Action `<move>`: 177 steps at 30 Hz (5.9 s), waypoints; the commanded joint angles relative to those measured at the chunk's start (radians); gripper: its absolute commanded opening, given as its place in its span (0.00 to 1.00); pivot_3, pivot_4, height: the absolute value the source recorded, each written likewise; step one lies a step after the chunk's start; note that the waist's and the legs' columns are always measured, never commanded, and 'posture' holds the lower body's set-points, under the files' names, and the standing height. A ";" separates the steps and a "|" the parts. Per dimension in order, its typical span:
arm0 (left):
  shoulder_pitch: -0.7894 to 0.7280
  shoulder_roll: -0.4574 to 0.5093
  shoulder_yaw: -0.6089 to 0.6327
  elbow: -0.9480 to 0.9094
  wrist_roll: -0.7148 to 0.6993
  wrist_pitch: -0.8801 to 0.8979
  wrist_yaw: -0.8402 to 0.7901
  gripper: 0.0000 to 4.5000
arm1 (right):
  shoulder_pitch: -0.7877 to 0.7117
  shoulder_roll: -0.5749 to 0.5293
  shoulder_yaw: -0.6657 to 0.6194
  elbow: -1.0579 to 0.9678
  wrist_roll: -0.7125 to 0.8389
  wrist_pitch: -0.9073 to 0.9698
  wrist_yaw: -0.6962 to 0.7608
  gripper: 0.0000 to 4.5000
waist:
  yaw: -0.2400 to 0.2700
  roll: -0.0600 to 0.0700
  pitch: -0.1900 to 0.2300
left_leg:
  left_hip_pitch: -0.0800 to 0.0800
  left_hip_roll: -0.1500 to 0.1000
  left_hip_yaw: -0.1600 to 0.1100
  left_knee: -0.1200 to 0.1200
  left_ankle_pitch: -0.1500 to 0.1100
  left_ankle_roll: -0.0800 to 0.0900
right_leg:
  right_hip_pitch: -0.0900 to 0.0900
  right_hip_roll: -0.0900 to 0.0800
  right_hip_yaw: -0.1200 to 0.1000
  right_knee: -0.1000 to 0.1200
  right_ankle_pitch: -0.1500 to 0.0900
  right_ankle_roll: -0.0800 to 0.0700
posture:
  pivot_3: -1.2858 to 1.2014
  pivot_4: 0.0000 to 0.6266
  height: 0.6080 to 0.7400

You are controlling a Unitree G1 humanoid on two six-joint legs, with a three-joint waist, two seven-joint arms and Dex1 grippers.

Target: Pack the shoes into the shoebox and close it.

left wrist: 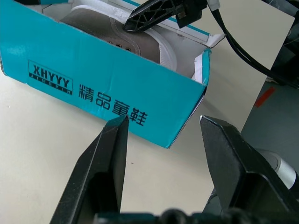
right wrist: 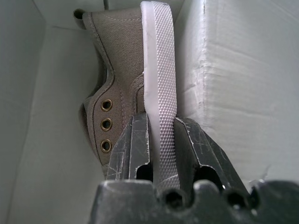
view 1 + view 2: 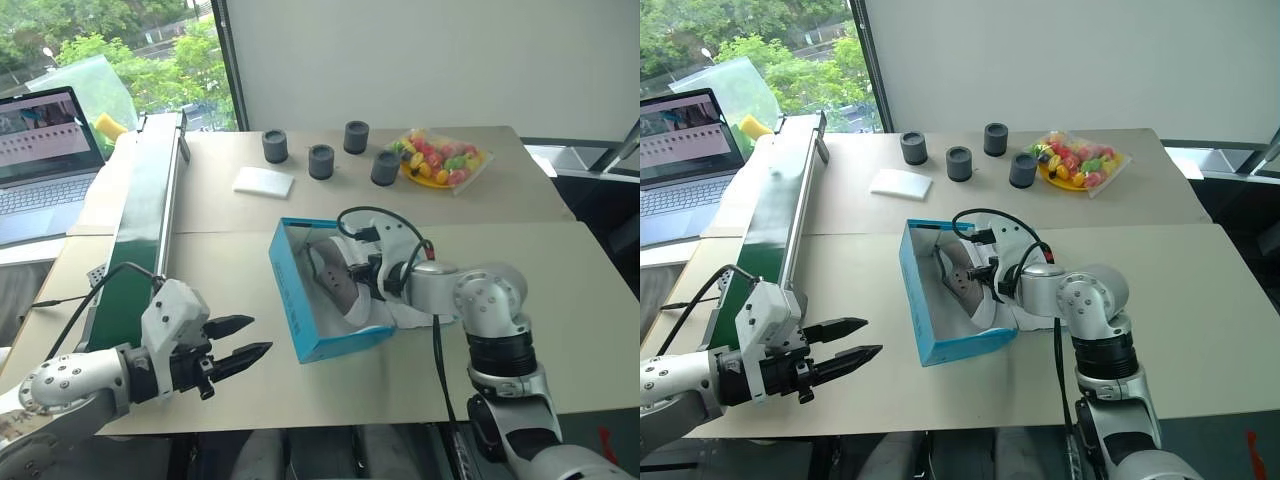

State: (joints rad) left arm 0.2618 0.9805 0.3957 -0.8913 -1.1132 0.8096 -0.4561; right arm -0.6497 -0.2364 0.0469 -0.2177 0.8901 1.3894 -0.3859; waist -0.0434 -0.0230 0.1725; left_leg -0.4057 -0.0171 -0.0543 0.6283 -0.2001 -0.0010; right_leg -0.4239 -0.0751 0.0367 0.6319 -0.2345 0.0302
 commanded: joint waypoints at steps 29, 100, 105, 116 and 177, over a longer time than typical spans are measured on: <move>-0.246 -0.513 -0.004 0.223 0.507 -0.041 0.690 0.58 | -0.177 -0.069 0.110 -0.048 -0.285 -0.491 0.821 0.96 | 0.003 -0.004 -0.002 | 0.001 -0.001 0.000 0.002 -0.001 0.001 | 0.001 -0.001 0.002 0.001 0.004 0.002 | 0.52 0.24 1.00; -0.345 -0.547 0.070 0.501 0.817 0.088 0.516 0.99 | -0.007 0.084 0.266 -0.004 -0.673 -0.704 0.866 1.00 | 0.002 -0.007 -0.002 | 0.003 -0.001 -0.002 0.007 -0.002 -0.001 | -0.001 -0.001 0.003 0.010 0.004 0.001 | 0.52 0.24 1.00; -0.342 -0.551 0.075 0.506 0.822 0.090 0.518 0.99 | -0.003 0.083 0.265 -0.013 -0.668 -0.697 0.863 1.00 | 0.002 -0.007 -0.002 | 0.003 -0.001 -0.002 0.007 -0.002 -0.001 | -0.001 -0.002 0.003 0.010 0.004 0.001 | 0.52 0.24 1.00; -0.345 -0.583 0.106 0.535 0.816 0.115 0.534 0.99 | -0.008 0.088 0.251 -0.023 -0.663 -0.680 0.855 1.00 | 0.002 -0.007 -0.003 | 0.003 -0.001 -0.003 0.007 -0.002 -0.001 | -0.001 -0.002 0.004 0.010 0.004 0.001 | 0.52 0.24 1.00; -0.580 -0.802 -0.278 0.183 0.283 0.105 0.530 0.63 | -0.141 0.313 -0.259 0.194 0.494 -0.199 0.243 1.00 | -0.002 -0.011 -0.003 | 0.000 -0.001 0.003 0.015 -0.006 0.002 | 0.001 0.000 0.006 0.010 0.005 0.004 | 0.52 0.24 1.00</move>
State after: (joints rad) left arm -0.2780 0.1876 0.1810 -0.6509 -0.8070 0.9239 0.0999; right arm -0.7907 0.0599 -0.2813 0.0029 1.3835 1.1787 -0.1757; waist -0.0455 -0.0344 0.1699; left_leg -0.4061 -0.0181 -0.0512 0.6435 -0.2057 0.0007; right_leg -0.4231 -0.0747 0.0421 0.6417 -0.2297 0.0340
